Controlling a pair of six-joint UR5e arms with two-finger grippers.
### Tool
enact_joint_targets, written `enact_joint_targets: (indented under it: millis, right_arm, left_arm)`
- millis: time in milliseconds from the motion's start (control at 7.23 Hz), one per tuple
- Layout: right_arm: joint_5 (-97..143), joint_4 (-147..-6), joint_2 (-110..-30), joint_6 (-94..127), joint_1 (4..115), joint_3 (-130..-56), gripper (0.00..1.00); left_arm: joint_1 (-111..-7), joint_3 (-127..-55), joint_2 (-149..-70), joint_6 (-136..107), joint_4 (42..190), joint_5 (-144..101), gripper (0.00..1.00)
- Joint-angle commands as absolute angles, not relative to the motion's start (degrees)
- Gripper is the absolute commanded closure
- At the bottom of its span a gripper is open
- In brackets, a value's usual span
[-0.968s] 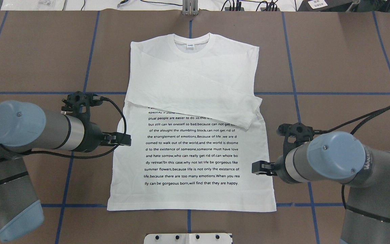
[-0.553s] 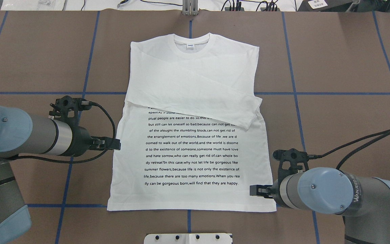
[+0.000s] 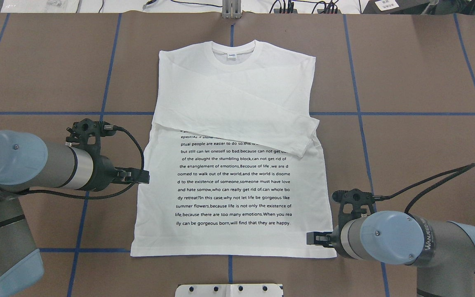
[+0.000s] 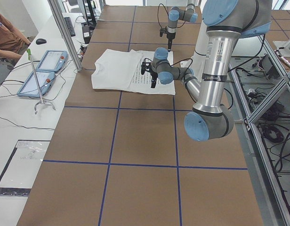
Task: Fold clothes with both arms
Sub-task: 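Move both grippers along the shirt sides to the bottom hem corners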
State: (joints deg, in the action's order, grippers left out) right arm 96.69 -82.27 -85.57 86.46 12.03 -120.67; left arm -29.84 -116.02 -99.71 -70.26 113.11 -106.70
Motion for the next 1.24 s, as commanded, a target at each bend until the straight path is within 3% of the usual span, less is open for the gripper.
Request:
enact_joint_targets:
  millis: [0, 691, 1106]
  right_arm:
    - [97.03, -82.18, -84.99, 86.48, 11.69, -118.39, 0.09]
    - [97.56, -82.27, -84.73, 86.40, 11.69, -117.95, 0.21]
    - [99.75, -82.18, -84.82, 86.31, 11.87, -117.86, 0.67]
  left_arm:
    - [-29.79, -115.93, -99.84, -70.22, 113.12, -106.70, 0.01]
    - [-29.79, -115.49, -99.84, -70.22, 113.55, -106.70, 0.01]
    - [-29.79, -115.14, -99.84, -70.31, 114.43, -106.70, 0.01]
